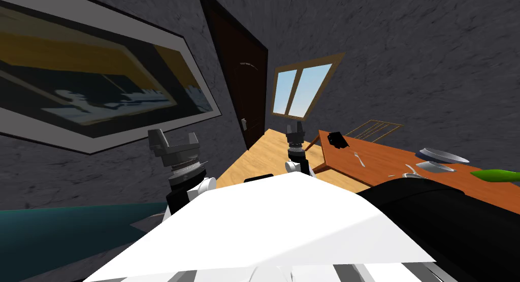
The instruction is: Pull the door open
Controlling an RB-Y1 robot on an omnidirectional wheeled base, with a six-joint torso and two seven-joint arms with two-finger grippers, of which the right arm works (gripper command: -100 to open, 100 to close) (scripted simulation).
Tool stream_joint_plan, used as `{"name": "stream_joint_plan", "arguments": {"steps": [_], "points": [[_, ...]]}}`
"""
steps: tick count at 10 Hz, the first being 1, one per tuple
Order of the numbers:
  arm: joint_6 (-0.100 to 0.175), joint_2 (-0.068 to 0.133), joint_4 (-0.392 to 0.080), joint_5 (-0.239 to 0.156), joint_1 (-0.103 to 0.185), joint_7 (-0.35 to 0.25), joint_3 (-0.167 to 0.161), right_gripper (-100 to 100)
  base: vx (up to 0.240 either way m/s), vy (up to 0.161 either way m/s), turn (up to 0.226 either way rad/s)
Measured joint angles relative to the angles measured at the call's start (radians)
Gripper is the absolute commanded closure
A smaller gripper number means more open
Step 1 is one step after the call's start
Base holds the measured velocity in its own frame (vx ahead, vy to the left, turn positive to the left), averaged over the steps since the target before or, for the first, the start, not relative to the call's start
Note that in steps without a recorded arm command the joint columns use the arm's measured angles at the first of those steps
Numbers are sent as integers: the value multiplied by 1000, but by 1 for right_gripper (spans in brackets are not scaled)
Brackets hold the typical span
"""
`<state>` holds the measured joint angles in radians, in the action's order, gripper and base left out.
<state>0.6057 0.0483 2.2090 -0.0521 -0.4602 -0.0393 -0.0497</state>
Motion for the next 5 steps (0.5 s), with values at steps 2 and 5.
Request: {"name": "stream_joint_plan", "arguments": {"steps": [2, 5], "points": [[-1, 5, -23, 37, 8, 18, 0, -100, 147, 18, 79], [-9, 15, -65, 98, 26, 51, 10, -100, 137, 8, 80]]}}
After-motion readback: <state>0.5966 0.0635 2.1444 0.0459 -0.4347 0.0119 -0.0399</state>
